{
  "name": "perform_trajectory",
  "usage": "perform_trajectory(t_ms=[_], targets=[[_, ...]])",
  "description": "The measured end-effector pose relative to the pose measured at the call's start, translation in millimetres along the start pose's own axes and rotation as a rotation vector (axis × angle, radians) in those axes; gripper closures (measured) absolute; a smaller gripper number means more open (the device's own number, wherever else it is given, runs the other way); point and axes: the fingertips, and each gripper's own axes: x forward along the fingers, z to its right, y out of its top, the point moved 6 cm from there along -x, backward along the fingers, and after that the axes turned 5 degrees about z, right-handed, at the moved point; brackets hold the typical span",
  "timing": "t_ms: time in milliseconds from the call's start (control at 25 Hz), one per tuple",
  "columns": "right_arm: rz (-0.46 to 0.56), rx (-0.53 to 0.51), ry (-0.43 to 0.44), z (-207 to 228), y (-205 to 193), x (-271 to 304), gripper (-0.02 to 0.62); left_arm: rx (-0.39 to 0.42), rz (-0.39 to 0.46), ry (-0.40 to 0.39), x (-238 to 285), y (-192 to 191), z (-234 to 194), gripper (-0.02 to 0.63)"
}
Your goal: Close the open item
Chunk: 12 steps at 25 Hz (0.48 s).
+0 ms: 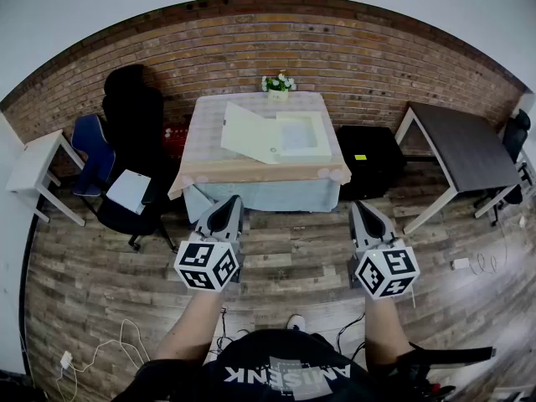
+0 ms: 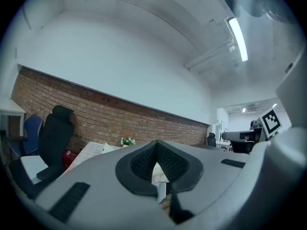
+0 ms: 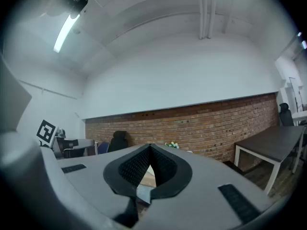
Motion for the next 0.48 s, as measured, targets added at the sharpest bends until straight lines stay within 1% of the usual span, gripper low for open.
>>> perform_trajectory(t_ms=[160,320,480], targets=[[0.001,0.002,-0.003,1.3,-0.6,-5.2,0.555,-0.007,-0.008,0.005,-2.7,-3.2,3.8,0.595],[0.003,0.004,0.003,4.6,-0.7,-8.0,0.555,0.005,-0.004,0.003,-1.1,-1.5,11.0,0.595],[0.01,0.017,0.012,10.9,1.6,-6.7,0.555,-0.005,-0.012,0.016,3.1,-2.9,12.2,0.595]])
